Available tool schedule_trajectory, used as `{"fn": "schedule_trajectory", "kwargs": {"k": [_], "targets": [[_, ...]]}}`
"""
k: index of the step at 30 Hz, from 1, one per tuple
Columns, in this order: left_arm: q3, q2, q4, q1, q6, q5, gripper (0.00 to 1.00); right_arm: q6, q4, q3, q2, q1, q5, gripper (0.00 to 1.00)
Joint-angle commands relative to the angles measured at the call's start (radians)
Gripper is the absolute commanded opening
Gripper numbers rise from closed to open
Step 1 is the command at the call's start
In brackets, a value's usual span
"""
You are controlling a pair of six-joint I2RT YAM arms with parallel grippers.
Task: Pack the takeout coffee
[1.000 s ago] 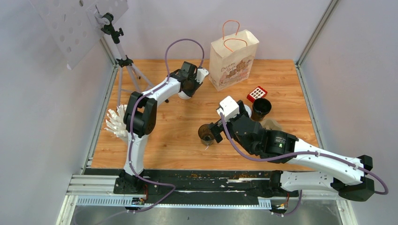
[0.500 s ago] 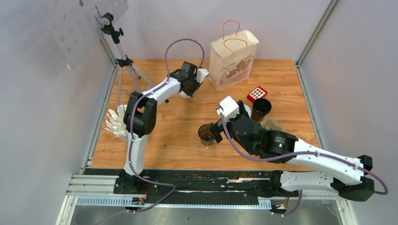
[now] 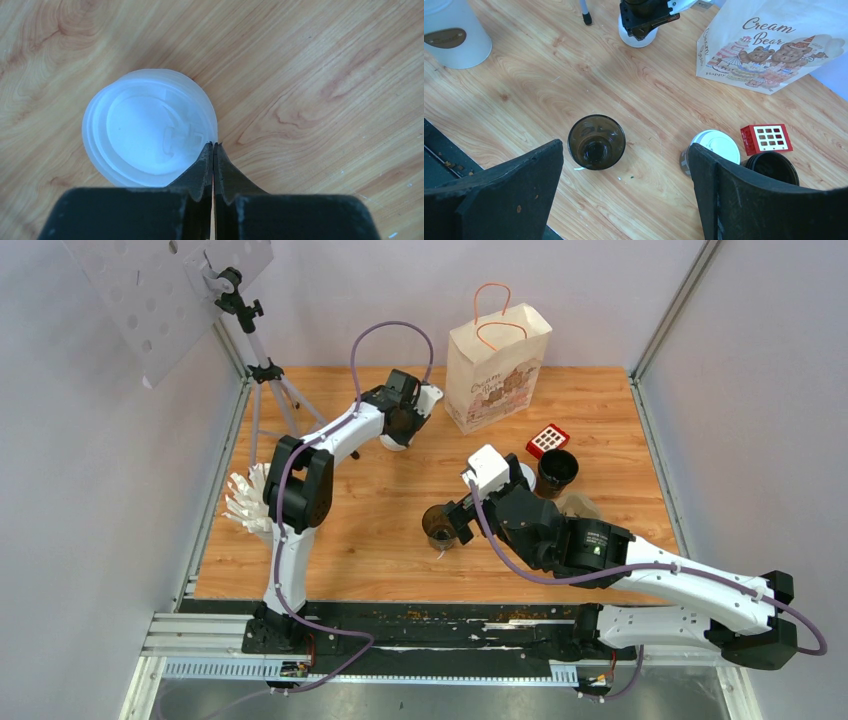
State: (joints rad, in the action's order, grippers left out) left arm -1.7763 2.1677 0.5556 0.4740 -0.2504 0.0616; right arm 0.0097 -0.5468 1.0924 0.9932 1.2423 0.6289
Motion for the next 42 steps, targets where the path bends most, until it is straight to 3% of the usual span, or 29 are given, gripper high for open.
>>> {"fn": "schedule_trajectory", "kwargs": {"k": [1,16,24,33,37,42], "targets": [[-0.07,-0.059,0.058,-0.003,0.037,-0.026,0.0,0.018,0.054,-0.026,-0.011,-0.003,-0.003,0.95],[-0.1,-0.212,0.153,-0.004,0.116,0.018,0.0,0.038,0.135,-0.127,-0.065,-0.003,-0.039,0.95],[-0.066,-0.366,0.145,-0.005,0.257,0.265,0.0,-0.096,0.405,-0.254,-0.133,-0.003,-0.132,0.96],[0.007,-0.564,0.099,-0.006,0.5,0.607,0.0,-0.383,0.839,-0.455,-0.24,-0.003,-0.253,1.0],[0.1,-0.645,-0.026,-0.005,0.695,0.808,0.0,-0.528,1.024,-0.534,-0.269,-0.016,-0.28,1.0],[0.321,-0.757,-0.399,-0.005,1.018,1.013,0.0,-0.626,1.102,-0.539,-0.265,-0.035,-0.304,1.0]]}}
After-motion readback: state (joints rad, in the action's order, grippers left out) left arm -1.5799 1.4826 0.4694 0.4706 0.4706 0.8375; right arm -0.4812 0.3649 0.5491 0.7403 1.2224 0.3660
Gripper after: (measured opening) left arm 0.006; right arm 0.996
